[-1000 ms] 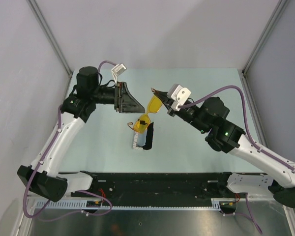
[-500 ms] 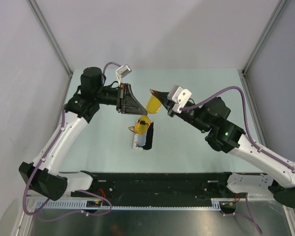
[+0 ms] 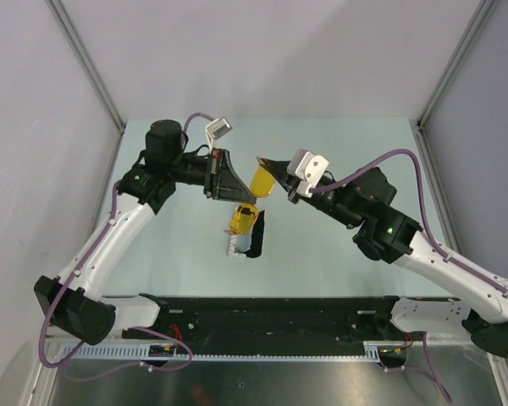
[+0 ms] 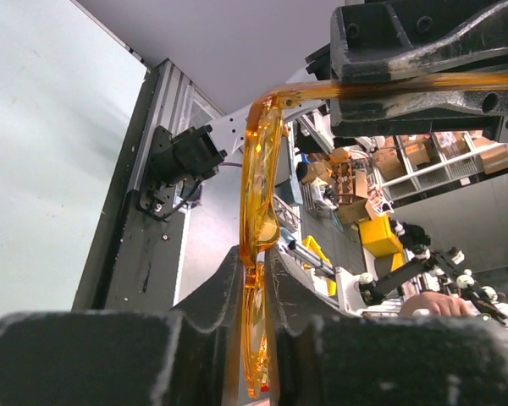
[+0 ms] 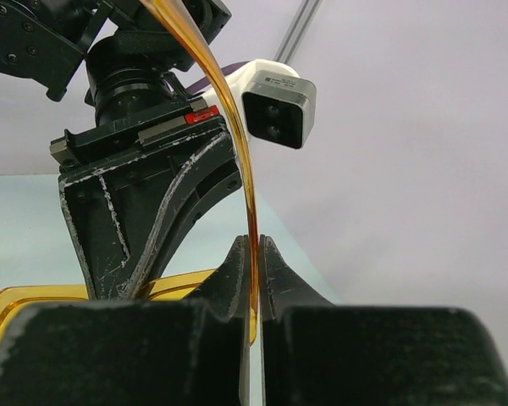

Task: Organize the sunglasses
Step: Pass from the right arm to the left, then fold the right temple of the sunglasses with the sunglasses.

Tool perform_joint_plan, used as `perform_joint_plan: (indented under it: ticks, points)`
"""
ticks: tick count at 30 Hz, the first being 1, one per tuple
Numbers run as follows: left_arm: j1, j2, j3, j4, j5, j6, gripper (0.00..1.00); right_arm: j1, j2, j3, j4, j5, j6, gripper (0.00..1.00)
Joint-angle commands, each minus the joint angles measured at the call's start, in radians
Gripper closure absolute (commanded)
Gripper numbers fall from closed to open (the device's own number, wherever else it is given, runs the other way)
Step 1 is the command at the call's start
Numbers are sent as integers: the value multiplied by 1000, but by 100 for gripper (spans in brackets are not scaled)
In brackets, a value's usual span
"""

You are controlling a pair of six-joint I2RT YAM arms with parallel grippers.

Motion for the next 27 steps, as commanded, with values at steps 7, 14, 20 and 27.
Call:
perform_joint_plan:
  ticks: [7, 14, 20, 27]
  points:
    - [-9, -5, 7, 37, 25, -3, 100, 17, -3, 44, 46, 53, 40, 85]
    - [-3, 34, 63, 37, -56, -17, 100, 30, -20, 44, 44, 116, 51, 52]
    - [29, 70, 119, 37, -100, -33, 100, 30, -44, 43, 14, 160, 83, 21]
    - [108, 136, 226, 37, -125, -34, 100, 25, -138, 43, -147, 231, 168, 16]
